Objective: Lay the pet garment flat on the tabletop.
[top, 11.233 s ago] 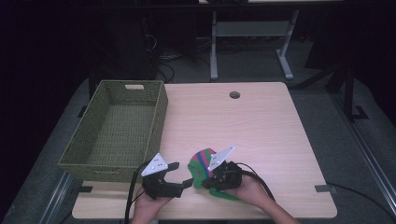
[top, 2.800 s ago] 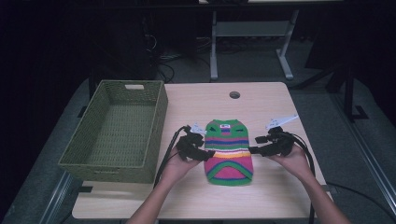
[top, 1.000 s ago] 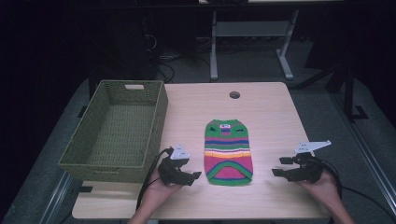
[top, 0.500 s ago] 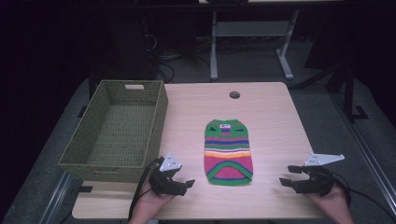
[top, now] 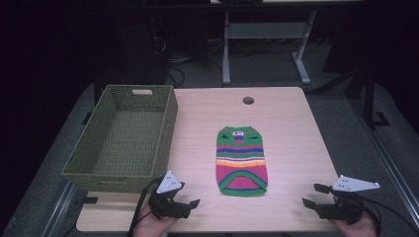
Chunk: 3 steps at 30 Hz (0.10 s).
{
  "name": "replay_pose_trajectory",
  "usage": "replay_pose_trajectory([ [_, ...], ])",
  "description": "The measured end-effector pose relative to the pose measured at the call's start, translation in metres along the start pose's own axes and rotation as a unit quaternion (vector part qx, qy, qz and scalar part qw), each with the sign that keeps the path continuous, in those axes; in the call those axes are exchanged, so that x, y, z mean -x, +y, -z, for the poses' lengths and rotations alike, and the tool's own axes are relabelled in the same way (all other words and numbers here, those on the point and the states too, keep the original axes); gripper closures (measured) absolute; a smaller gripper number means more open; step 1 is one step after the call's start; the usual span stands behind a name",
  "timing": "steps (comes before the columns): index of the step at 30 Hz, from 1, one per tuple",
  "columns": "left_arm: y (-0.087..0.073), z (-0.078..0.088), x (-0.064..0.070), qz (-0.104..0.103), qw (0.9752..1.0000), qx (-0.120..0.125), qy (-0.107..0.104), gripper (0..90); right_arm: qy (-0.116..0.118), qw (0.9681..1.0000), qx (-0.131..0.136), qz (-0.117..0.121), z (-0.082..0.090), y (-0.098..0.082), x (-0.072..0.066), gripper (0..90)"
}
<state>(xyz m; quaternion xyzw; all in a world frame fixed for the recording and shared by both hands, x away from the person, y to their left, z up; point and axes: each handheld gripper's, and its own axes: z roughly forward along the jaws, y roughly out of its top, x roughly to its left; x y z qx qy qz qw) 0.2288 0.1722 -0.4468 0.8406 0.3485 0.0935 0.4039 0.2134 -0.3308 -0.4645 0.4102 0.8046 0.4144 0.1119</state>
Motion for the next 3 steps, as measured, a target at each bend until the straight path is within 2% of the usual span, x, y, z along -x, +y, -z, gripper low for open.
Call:
replay_pose_trajectory([
  [3,0.0012,0.0002,-0.0008,0.001,1.0000,0.006,0.002,19.9,0.007,0.9999,0.007,0.002,0.0010,-0.0001,-0.0044,24.6],
])
